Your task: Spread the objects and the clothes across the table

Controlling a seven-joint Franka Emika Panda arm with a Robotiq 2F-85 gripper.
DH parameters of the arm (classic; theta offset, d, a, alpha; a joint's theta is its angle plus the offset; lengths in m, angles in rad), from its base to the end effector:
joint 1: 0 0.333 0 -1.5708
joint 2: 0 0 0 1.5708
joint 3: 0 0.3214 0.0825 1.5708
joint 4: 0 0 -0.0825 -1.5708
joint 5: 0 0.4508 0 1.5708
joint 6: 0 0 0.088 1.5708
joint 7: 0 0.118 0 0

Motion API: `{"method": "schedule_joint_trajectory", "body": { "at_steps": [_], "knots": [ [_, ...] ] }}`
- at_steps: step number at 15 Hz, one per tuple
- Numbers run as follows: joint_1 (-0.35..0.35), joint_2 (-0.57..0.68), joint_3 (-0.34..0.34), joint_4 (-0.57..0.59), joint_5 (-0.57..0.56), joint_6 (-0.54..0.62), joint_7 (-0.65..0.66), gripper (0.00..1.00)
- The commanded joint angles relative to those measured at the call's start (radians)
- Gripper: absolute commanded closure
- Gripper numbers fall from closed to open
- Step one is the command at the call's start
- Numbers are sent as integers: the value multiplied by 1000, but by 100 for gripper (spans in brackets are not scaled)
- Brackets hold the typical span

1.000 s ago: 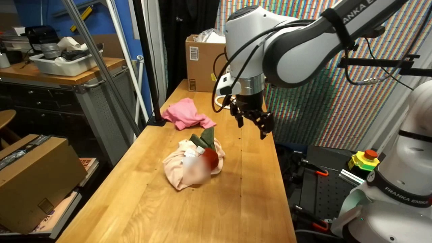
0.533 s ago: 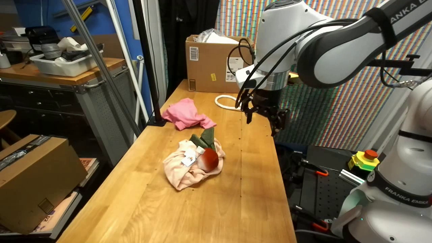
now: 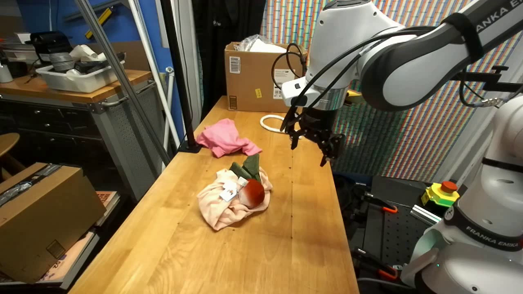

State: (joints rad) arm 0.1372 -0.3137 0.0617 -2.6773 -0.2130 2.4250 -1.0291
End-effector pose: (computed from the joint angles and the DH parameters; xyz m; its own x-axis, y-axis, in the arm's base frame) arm 0.4417 0.0844 0.2886 0.1934 0.9738 -0.1193 0.9759 -0.1785 0.1253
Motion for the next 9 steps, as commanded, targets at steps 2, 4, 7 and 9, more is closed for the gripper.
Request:
{"method": "schedule_joint_trajectory", "body": {
  "at_steps": [2,4,7,9],
  "knots": [
    [7,88,24,73,-33,45,83,0],
    [6,130,38,106,-45,56,124,0],
    [9,195,57,163,-62,65,181,0],
    [9,234,68,194,-79,73,218,0]
  ]
}}
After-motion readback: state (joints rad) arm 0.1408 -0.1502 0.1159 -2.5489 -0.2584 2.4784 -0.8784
